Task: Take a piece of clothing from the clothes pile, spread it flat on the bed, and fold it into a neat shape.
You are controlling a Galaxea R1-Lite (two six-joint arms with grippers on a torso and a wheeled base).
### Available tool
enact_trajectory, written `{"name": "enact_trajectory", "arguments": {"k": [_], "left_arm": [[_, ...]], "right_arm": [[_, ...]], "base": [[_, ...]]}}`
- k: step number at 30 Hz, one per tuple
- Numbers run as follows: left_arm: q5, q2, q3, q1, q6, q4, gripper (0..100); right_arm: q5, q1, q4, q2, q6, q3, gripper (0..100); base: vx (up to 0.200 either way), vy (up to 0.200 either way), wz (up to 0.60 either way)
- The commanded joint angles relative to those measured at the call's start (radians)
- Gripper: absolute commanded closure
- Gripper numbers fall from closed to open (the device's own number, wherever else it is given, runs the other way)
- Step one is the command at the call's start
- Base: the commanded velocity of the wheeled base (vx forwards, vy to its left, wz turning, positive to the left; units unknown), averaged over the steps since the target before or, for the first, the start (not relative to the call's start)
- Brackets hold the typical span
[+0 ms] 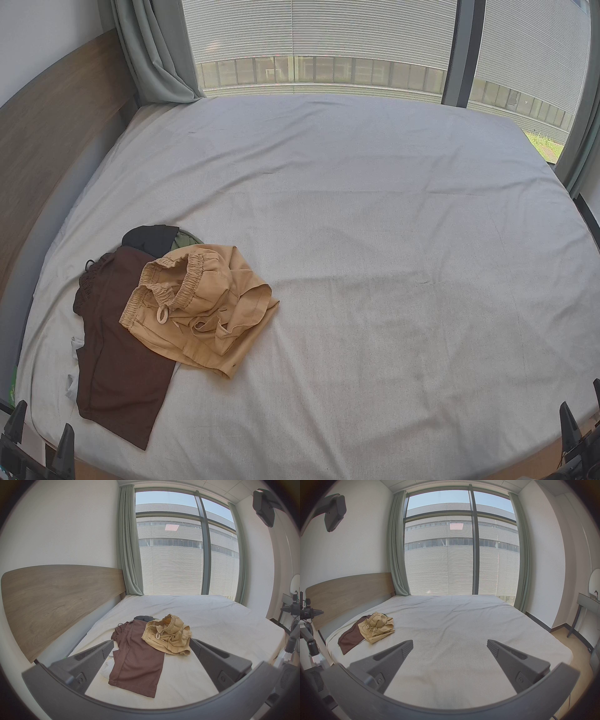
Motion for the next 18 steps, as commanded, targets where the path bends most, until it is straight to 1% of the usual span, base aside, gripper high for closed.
{"name": "enact_trajectory", "arguments": {"k": [1, 18], "left_arm": [[-0.002, -0.016, 0.018, 0.0, 0.004, -0.001, 0], [-0.005, -0.016, 0.018, 0.0, -0.005, 0.001, 0]], "right_arm": [[0.0, -0.001, 0.001, -0.016, 0.0, 0.018, 0], [0.0, 0.001, 0.001, -0.016, 0.0, 0.018, 0]], "base": [[0.0, 0.0, 0.0], [0.0, 0.0, 0.0]]}}
